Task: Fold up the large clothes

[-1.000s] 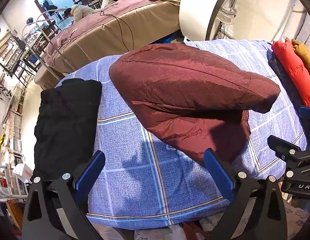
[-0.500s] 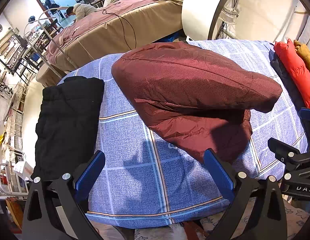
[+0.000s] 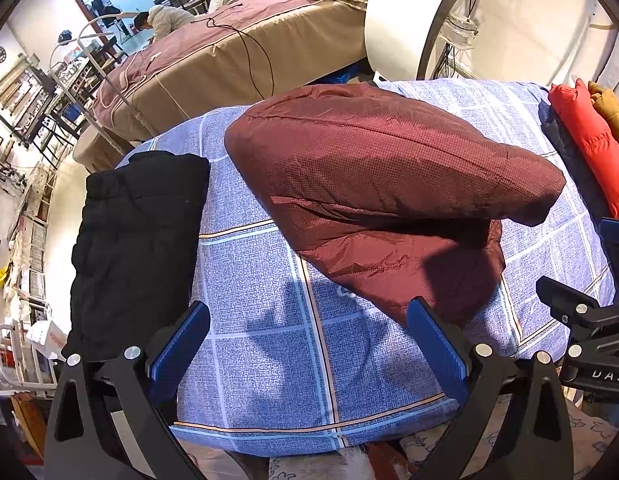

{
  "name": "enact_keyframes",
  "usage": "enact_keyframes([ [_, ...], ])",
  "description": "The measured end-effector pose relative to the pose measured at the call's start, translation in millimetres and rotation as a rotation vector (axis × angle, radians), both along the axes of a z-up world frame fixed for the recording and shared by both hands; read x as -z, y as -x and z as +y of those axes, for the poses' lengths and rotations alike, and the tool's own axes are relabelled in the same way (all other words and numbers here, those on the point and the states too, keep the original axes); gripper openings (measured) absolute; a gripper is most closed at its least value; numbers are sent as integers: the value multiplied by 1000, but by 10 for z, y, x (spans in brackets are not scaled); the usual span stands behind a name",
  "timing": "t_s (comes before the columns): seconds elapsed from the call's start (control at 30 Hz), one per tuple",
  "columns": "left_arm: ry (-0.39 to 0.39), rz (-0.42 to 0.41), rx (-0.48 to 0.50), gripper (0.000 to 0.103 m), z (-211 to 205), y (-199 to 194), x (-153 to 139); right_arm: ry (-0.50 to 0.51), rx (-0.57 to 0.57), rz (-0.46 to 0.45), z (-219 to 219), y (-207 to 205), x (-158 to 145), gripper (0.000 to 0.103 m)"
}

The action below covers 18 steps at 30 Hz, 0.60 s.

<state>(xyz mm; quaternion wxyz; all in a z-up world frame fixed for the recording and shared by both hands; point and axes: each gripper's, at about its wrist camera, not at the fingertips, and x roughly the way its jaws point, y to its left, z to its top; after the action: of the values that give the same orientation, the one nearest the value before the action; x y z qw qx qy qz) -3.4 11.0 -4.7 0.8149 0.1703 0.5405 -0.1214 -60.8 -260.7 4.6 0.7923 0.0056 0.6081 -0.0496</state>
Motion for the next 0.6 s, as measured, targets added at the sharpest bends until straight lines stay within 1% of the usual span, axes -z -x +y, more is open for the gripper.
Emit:
enact_keyframes([
  [0.6, 2, 7, 5, 97, 0, -1, 11, -4, 3, 4, -11, 25, 40, 94],
])
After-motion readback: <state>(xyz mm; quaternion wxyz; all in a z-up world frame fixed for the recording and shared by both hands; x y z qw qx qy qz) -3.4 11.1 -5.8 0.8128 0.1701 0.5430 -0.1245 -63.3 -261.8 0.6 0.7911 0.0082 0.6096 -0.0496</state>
